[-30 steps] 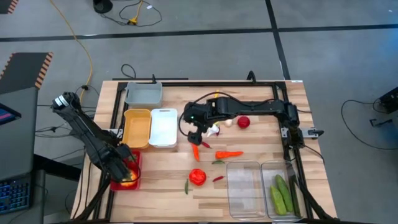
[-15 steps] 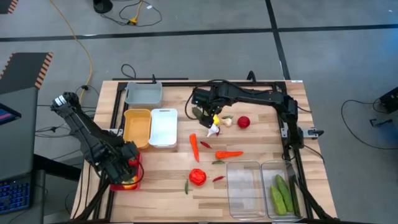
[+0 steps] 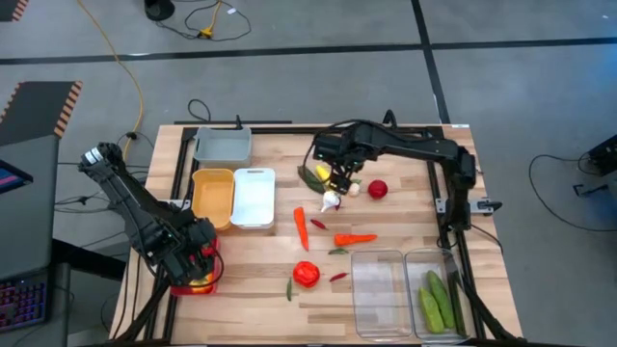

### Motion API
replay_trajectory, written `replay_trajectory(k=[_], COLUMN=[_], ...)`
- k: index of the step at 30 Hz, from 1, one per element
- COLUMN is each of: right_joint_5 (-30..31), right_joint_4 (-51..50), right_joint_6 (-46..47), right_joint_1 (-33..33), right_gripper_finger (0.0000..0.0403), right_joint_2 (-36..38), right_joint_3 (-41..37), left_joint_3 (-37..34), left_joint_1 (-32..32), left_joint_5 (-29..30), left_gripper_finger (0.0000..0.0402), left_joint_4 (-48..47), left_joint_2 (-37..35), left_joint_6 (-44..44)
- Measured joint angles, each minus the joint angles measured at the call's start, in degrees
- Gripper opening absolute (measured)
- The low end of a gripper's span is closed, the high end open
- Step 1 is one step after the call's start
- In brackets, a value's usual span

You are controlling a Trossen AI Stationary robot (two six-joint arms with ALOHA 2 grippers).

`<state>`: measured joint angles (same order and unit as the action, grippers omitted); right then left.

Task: Sort produce into baskets
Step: Put the red tomato into the red bin

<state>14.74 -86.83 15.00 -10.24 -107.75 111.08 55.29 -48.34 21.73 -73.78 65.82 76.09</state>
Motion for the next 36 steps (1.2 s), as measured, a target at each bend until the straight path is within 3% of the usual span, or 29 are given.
replay_trajectory(k=[10,16,24,36], right_joint_5=[-1.94,-2.67,-2.82,-1.24], right_joint_4=[11.36,16.68,23.05,25.53], right_joint_6=[4.58,7.07,4.55,-0.51], right_joint_1=[-1.6,-3.57,-4.2,-4.9], right_gripper_finger=[0.0388,0.0388,0.0388,0.0388], right_joint_2=[18.26,24.64,24.33,14.39], right_joint_3=[-26.6,-38.44,-46.9,-49.61], left_joint_3=[0.01,0.02,0.02,0.02], left_joint_1=[0.0,0.0,0.0,0.0], left_joint_5=[2.01,2.67,2.85,3.7], left_gripper_finger=[0.0352,0.0352,0.0352,0.0352], left_joint_4=[0.05,0.27,0.57,1.95], left_joint_2=[0.0,0.0,0.0,0.0], left_joint_6=[-0.02,0.05,0.18,0.2])
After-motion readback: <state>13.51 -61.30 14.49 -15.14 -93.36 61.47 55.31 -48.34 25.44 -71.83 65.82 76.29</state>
